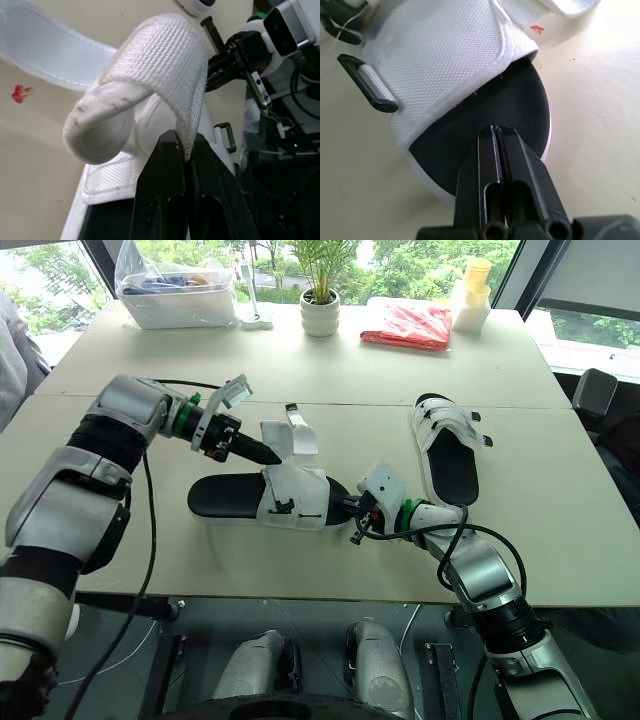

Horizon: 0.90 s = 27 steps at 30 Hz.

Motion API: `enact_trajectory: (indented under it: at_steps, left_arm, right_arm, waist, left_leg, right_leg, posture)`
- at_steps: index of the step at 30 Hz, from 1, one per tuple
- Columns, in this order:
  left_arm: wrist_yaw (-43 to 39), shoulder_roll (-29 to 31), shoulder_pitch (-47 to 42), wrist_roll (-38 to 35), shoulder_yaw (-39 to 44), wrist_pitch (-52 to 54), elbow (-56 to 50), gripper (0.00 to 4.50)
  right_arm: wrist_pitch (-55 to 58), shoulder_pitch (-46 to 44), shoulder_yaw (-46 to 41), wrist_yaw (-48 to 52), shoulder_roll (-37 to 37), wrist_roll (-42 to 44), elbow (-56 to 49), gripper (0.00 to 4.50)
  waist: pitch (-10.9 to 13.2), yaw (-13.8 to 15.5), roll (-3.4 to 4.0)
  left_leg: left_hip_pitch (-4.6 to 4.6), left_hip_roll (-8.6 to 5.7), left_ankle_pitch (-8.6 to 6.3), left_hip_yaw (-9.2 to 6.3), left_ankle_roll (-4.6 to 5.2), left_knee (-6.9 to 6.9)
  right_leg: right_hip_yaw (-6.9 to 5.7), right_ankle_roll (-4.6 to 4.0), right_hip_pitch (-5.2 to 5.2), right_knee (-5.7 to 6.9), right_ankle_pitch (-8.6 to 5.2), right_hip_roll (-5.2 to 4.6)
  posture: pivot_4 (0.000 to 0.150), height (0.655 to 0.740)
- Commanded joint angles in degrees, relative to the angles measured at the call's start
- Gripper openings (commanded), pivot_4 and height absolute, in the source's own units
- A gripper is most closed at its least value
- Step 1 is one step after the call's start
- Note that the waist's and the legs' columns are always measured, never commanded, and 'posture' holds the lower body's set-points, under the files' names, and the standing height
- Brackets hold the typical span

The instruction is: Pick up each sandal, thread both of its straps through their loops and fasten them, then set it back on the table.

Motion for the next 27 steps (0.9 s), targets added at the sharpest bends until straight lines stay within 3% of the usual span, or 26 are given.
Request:
enact_trajectory:
  at_steps: [1, 6, 11, 17, 23, 27]
  left_arm:
    - [-0.8, 0.3, -1.3, -2.7, 0.1, -0.5, -1.5, 0.10]
    - [-0.8, -1.3, -2.0, -1.0, 1.6, -1.9, 1.3, 0.10]
    - [-0.8, 1.4, -0.5, -6.7, -3.3, 0.1, -4.8, 0.10]
    - [-0.8, 3.5, 1.8, -6.4, -8.6, -4.0, -8.0, 0.10]
    - [0.1, -0.1, 0.6, -1.9, -3.0, -6.9, -1.7, 0.10]
    - [-0.7, -0.2, -0.1, -2.0, -0.8, -4.7, -0.7, 1.27]
  right_arm:
    - [2.2, 1.7, 1.3, -0.3, 0.0, -1.5, 1.6, 0.00]
    - [2.6, 2.2, 1.1, -0.4, -0.2, -1.3, 1.0, 0.00]
    - [2.8, 2.3, 1.0, -0.6, -0.1, -1.3, 0.9, 0.00]
    - [2.7, 2.1, 1.0, -0.6, 0.1, -1.4, 1.1, 0.00]
    - [2.7, 1.9, 0.9, -0.5, 0.3, -1.4, 1.1, 0.00]
    - [2.8, 1.8, 0.8, -0.3, 0.3, -1.4, 1.2, 0.00]
  waist:
    - [0.0, 0.0, 0.00]
    - [0.0, 0.1, 0.00]
    - [0.0, 0.0, -0.02]
    - [0.0, 0.0, -0.01]
    - [0.0, 0.1, -0.03]
    - [0.0, -0.1, -0.03]
  left_leg:
    - [0.00, 0.00, 0.00, 0.00, 0.00, 0.00]
    - [0.00, 0.00, 0.00, -0.01, 0.00, 0.00]
    - [-0.04, 0.02, 0.00, -0.01, 0.01, -0.01]
    - [-0.02, 0.01, 0.00, -0.01, 0.01, -0.01]
    - [-0.04, 0.00, -0.01, -0.01, 0.02, 0.01]
    - [-0.05, 0.00, -0.01, 0.00, 0.02, 0.00]
  right_leg:
    - [0.00, 0.00, 0.00, 0.00, 0.00, 0.00]
    - [0.00, 0.00, -0.01, 0.01, 0.00, -0.02]
    - [0.01, -0.01, -0.07, 0.02, 0.00, -0.01]
    - [0.01, -0.01, -0.05, 0.02, 0.01, -0.02]
    - [0.01, -0.01, -0.05, 0.02, 0.01, -0.02]
    - [0.00, -0.01, -0.06, 0.02, 0.01, 0.02]
  posture:
    - [0.150, 0.7288]
    - [0.150, 0.7288]
    - [0.150, 0.7288]
    - [0.150, 0.7288]
    - [0.150, 0.7288]
    - [0.150, 0.7288]
